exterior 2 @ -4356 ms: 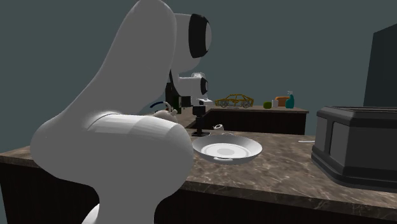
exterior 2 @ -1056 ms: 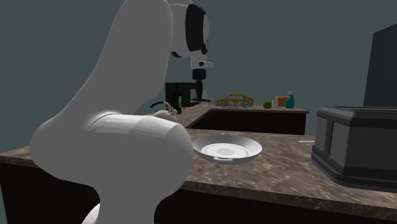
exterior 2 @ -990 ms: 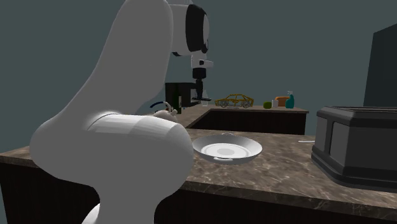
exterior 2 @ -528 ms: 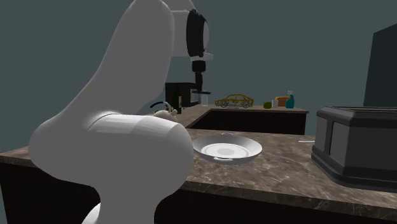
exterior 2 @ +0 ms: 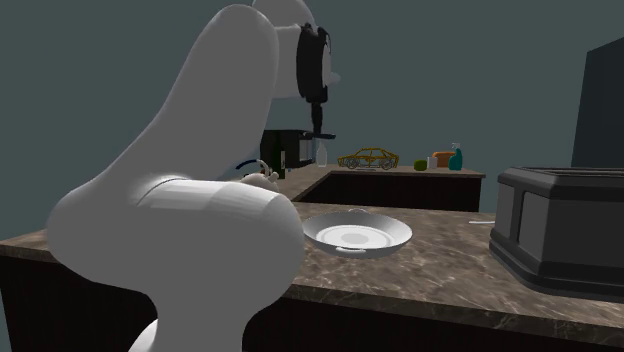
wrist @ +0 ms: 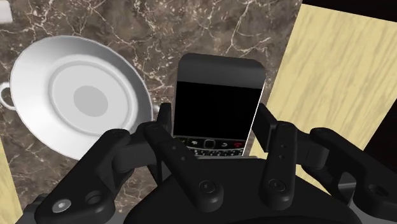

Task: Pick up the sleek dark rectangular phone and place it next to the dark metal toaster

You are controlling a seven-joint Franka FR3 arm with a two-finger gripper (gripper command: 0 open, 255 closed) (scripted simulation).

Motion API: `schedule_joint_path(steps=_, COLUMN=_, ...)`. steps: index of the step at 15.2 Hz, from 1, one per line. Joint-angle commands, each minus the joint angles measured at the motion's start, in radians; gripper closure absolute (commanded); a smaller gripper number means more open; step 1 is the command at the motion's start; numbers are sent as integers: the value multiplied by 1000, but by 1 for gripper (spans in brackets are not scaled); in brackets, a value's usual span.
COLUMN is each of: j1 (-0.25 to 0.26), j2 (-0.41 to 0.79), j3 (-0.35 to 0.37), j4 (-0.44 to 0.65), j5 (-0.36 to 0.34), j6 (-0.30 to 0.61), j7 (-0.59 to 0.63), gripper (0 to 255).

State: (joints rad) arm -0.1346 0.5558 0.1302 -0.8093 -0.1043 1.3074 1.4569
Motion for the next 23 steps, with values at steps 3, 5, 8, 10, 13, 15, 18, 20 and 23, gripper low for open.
schedule_joint_path(steps=3, j1=-77, j2=-103, j3=-13, j4=-164, j5=15, j6=65, j7=-74, gripper=255)
schedule_joint_path(steps=5, j1=-112, j2=-138, j3=-24, j4=-218, j5=21, j6=86, j7=-114, gripper=255)
schedule_joint_path(steps=8, j1=-163, j2=-176, j3=-41, j4=-278, j5=28, j6=110, j7=-177, gripper=255)
schedule_joint_path(steps=10, j1=-195, j2=-194, j3=-54, j4=-305, j5=33, j6=122, j7=-220, gripper=255)
schedule_joint_path(steps=13, j1=-242, j2=-211, j3=-74, j4=-330, j5=38, j6=133, j7=-284, gripper=255)
schedule_joint_path(steps=15, j1=-273, j2=-215, j3=-88, j4=-337, j5=41, j6=138, j7=-327, gripper=255)
schedule_joint_path(steps=18, j1=-319, j2=-212, j3=-109, j4=-333, j5=45, j6=141, j7=-393, gripper=255)
schedule_joint_path(steps=20, j1=-349, j2=-204, j3=-122, j4=-321, j5=48, j6=139, j7=-436, gripper=255)
schedule_joint_path(steps=23, j1=-395, j2=-182, j3=-142, j4=-288, j5=53, j6=132, j7=-500, gripper=255)
